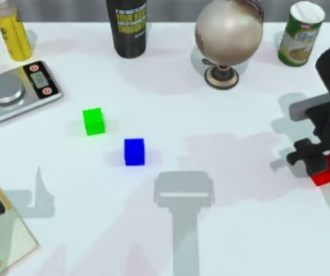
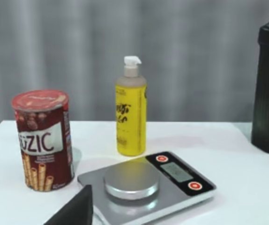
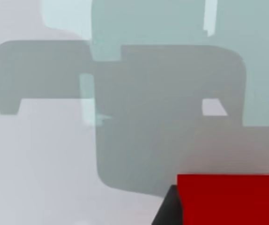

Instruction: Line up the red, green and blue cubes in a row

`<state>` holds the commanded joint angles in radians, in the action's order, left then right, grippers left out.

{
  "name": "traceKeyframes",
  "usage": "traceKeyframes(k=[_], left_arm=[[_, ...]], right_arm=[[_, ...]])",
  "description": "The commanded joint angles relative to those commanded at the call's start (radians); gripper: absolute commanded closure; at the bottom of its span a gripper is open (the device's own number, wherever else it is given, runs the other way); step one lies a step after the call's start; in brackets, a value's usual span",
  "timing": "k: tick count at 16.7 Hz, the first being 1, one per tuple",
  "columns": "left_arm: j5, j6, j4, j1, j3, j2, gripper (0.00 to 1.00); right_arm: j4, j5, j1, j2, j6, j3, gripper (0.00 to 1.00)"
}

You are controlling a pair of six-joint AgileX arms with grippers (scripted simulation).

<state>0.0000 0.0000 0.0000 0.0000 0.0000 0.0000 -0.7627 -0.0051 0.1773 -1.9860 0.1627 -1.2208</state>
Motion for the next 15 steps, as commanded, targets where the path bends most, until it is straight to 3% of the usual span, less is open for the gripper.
traceKeyframes(k=[7, 15], left_arm=[[0.0, 0.0, 0.0, 0.0, 0.0, 0.0, 0.0], [0.0, 0.0, 0.0, 0.0, 0.0, 0.0, 0.0]], right_arm=[[-0.226, -0.001, 0.007, 0.09, 0.003, -0.128, 1.0], [-0.259, 0.0, 0.023, 0.072, -0.024, -0.171, 1.0]])
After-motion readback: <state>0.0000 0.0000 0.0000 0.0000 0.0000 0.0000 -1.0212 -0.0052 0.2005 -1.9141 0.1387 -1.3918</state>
